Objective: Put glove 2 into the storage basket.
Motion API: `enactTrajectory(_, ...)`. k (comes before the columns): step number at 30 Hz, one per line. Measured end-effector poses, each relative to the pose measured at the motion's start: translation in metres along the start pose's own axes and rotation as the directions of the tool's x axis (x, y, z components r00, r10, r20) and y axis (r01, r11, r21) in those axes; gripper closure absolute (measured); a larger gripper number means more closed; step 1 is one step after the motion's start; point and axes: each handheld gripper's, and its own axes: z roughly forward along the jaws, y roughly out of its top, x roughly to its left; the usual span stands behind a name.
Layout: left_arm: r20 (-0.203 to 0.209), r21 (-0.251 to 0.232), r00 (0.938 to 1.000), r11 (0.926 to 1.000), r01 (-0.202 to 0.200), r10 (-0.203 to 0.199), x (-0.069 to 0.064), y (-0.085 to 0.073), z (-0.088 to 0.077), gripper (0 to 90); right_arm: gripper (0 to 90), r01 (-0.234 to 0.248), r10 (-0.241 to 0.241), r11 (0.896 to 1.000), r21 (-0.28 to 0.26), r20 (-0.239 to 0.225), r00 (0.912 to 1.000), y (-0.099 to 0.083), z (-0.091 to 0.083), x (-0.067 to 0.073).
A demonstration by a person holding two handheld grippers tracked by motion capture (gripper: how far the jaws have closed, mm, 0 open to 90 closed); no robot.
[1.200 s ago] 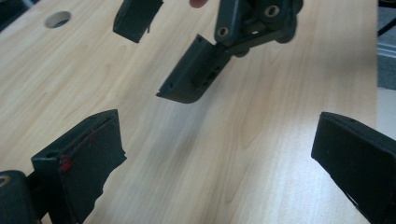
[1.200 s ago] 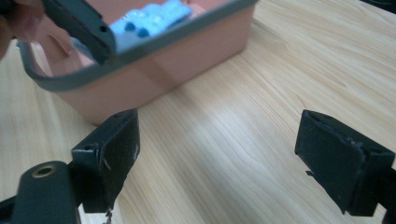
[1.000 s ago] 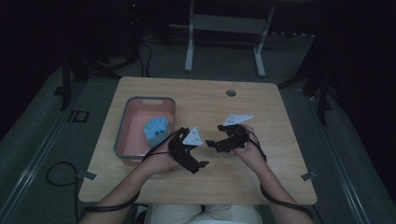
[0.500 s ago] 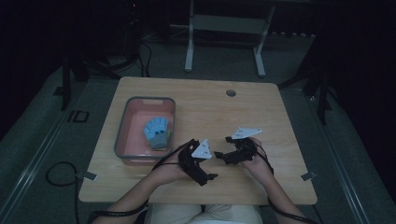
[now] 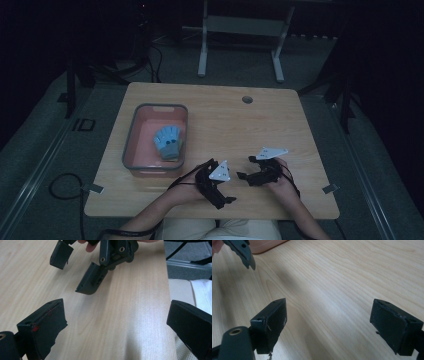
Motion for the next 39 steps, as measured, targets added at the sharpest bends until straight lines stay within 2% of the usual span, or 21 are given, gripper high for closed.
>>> enactTrajectory(9,0.016,0.007,0.9998,0.9999,-0.012,0.012,-0.007,-0.009,0.011,1.9,14.1,0.000,0.000,1.000,0.000,0.006,1.0000,-0.015,-0.009,0.000)
enactTrajectory(14,0.011,0.007,0.9997,0.9997,-0.023,0.023,-0.010,-0.013,0.015,1.9,14.1,0.004,-0.004,1.000,-0.002,0.010,0.9999,-0.023,-0.017,-0.002)
enactTrajectory(19,-0.011,0.015,0.9995,0.9995,-0.029,0.029,-0.010,-0.017,0.016,1.9,14.0,0.003,-0.003,1.000,-0.009,0.014,0.9999,-0.029,-0.023,-0.004)
enactTrajectory(24,-0.038,0.009,0.9990,0.9996,-0.025,0.026,-0.009,-0.020,0.016,1.9,14.0,-0.012,0.013,1.000,-0.020,0.034,0.9993,-0.036,-0.030,-0.007)
enactTrajectory(27,-0.055,0.015,0.9980,0.9995,-0.029,0.030,-0.008,-0.022,0.016,1.9,14.0,-0.013,0.014,1.000,-0.025,0.062,0.9980,-0.039,-0.034,-0.012)
enactTrajectory(34,-0.064,0.030,0.9977,0.9993,-0.021,0.023,-0.008,-0.027,0.017,1.9,14.0,-0.027,0.030,0.999,-0.035,0.077,0.9965,-0.043,-0.037,-0.018)
enactTrajectory(39,-0.069,0.016,0.9976,0.9999,-0.004,0.005,-0.006,-0.029,0.013,1.9,14.0,-0.024,0.027,0.999,-0.034,0.086,0.9959,-0.043,-0.038,-0.019)
